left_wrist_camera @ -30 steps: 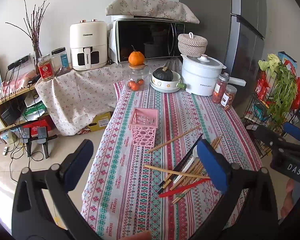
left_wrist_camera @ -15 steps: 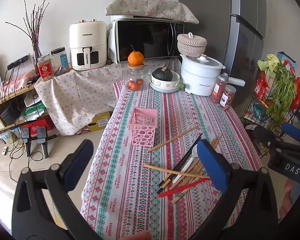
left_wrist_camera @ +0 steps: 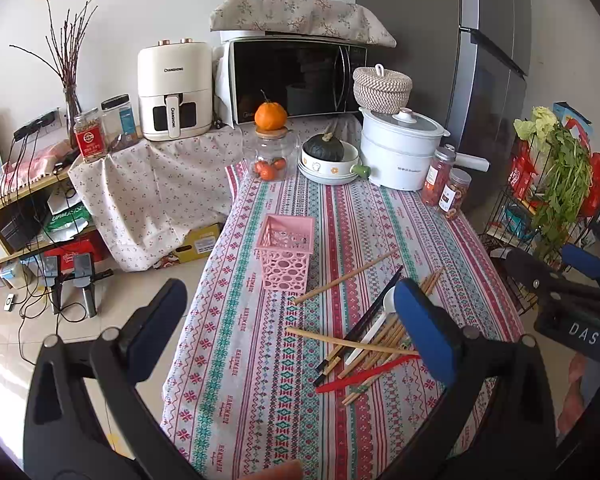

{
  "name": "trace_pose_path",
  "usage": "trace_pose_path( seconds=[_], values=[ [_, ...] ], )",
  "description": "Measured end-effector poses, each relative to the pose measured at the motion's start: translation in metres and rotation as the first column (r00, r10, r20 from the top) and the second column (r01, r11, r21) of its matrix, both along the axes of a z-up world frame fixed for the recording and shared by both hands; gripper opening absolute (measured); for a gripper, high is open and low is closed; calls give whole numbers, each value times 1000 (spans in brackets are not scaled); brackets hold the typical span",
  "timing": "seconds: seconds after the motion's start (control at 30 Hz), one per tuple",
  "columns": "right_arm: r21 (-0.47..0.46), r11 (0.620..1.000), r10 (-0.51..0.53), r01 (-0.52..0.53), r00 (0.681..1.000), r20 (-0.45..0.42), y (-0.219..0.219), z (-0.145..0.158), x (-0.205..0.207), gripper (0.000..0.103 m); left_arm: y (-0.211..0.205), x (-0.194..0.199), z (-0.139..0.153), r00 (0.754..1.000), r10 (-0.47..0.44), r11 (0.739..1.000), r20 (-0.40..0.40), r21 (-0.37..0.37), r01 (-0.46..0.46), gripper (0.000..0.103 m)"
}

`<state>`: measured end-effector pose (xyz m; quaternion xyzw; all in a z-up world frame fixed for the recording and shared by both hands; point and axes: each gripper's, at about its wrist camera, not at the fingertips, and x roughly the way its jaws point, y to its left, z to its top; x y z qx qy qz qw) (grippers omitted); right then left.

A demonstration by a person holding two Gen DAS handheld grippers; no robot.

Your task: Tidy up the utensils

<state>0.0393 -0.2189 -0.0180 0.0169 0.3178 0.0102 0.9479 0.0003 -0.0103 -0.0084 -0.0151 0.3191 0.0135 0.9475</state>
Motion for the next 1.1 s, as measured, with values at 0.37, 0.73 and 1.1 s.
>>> trace_pose_path(
  seconds=[0.37,0.73,1.1],
  values=[
    [4,1000,1,-1,1000,-8,-2,-1,2,103,-5,-1,-1,1000,0,1000,1,1,0,103],
    [5,1000,2,-2,1000,-10,-2,-1,2,103,0,0,0,1000,2,1000,1,0,-2,103],
    [8,1000,3,-3,1000,-16,-1,-1,3,103,1,0,0,1000,4,1000,2,0,-4,103]
  ],
)
